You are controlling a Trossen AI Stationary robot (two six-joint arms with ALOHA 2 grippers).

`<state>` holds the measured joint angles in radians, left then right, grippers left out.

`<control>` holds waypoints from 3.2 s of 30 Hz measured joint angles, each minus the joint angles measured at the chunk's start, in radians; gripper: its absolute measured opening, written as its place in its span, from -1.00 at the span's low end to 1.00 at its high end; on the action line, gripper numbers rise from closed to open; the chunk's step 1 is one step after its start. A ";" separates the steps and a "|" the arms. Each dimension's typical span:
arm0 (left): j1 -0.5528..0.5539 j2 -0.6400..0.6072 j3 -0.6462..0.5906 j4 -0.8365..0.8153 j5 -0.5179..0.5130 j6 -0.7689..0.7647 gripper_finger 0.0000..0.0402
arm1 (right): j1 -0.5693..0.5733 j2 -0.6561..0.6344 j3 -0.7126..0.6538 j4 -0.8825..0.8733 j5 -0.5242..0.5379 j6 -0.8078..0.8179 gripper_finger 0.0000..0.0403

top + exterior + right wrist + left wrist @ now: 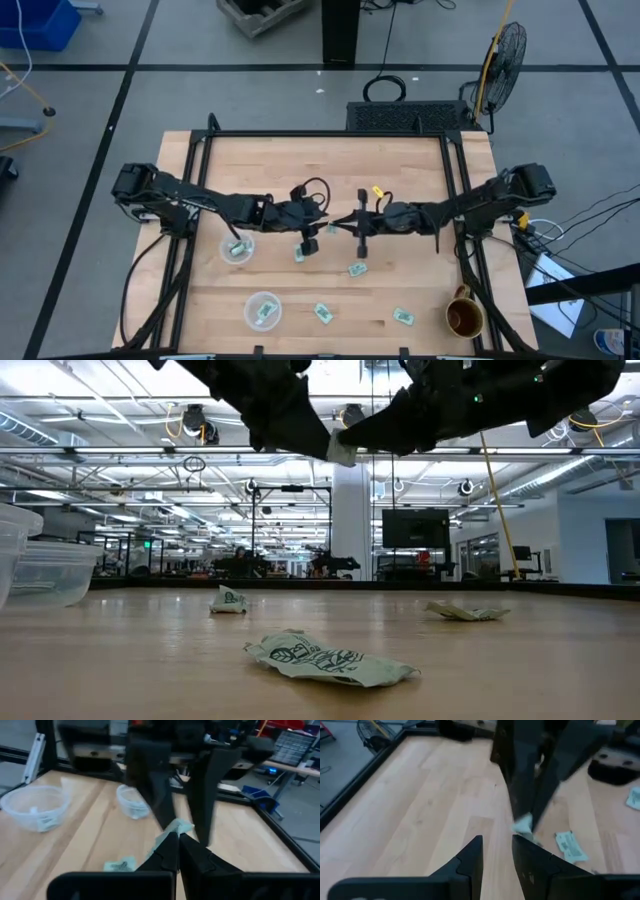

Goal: Pick and place Stevia / Truvia into bins
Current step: Put the stevia packet into the bottom container, then put the stevia packet into the top container

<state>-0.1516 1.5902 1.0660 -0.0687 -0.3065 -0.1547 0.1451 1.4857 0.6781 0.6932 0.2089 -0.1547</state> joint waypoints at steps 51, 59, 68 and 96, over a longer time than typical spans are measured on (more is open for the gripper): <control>0.026 -0.007 0.000 -0.075 0.048 0.015 -0.95 | -0.028 -0.001 -0.001 -0.003 0.049 -0.011 -0.48; -0.023 -0.048 0.000 -0.307 0.377 -0.077 -0.95 | -0.026 0.000 -0.002 -0.176 0.050 0.042 -0.20; -0.252 -0.103 0.005 -0.500 0.659 -0.371 -0.96 | -0.026 0.000 -0.025 -0.189 0.051 0.031 -0.16; -0.477 0.101 0.005 -0.530 0.524 -0.880 -0.72 | -0.027 0.000 -0.029 -0.189 0.051 0.064 -0.16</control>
<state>-0.6289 1.6913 1.0706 -0.5986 0.2172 -1.0350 0.1177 1.4853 0.6491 0.5037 0.2600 -0.0902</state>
